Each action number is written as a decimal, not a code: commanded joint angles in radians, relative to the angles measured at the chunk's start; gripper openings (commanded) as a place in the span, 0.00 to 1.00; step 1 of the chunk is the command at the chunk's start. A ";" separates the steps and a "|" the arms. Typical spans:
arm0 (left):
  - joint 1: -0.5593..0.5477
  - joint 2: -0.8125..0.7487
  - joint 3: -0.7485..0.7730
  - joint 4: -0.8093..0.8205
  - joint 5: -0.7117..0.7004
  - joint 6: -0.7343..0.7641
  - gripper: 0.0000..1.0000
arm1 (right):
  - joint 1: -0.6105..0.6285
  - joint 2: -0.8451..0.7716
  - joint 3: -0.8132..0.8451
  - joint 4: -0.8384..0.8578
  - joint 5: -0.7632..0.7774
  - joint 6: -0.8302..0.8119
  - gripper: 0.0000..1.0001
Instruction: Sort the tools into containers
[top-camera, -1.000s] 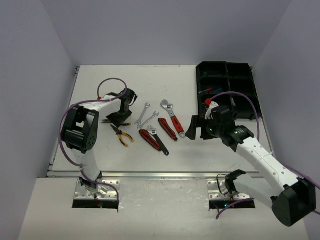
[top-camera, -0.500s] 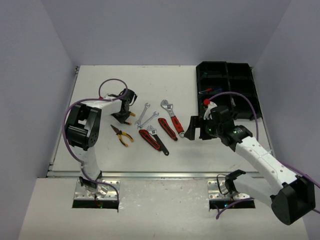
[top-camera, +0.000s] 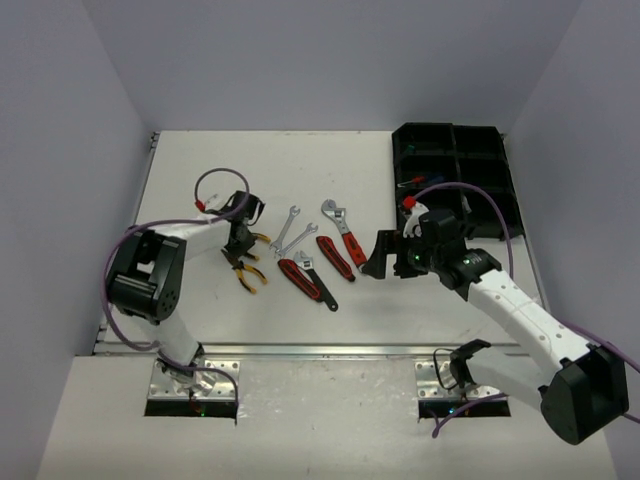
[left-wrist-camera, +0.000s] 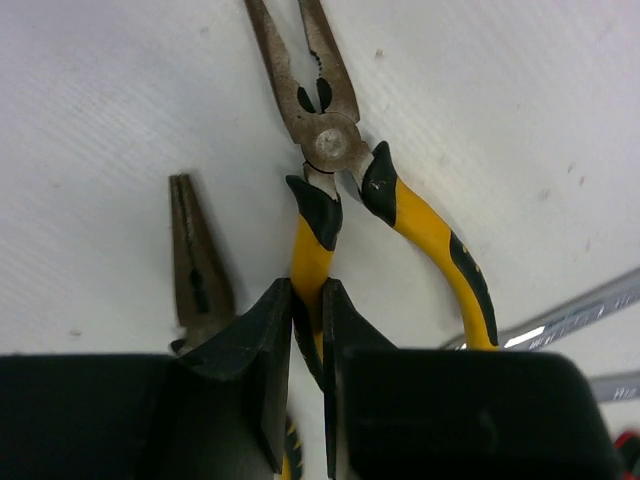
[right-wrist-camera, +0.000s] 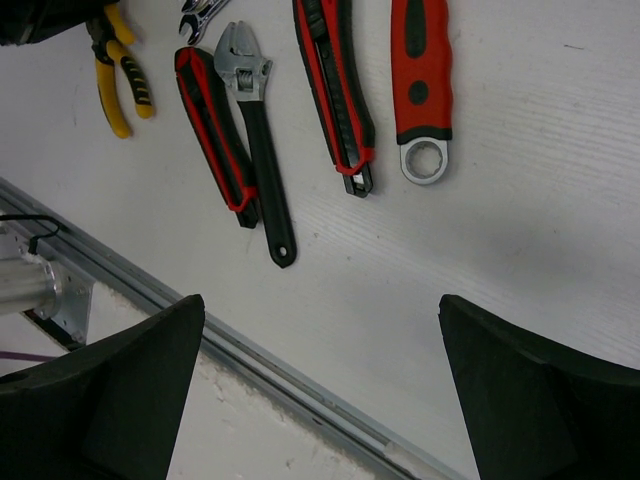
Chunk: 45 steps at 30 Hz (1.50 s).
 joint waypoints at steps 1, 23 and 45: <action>-0.015 -0.198 -0.088 0.167 0.031 0.135 0.00 | 0.001 0.038 0.030 0.080 -0.029 0.022 0.99; -0.262 -0.601 -0.311 0.594 0.623 0.388 0.00 | 0.086 0.640 0.458 0.311 -0.525 0.184 0.62; -0.304 -0.572 -0.267 0.526 0.475 0.383 0.00 | 0.141 0.669 0.425 0.422 -0.552 0.303 0.24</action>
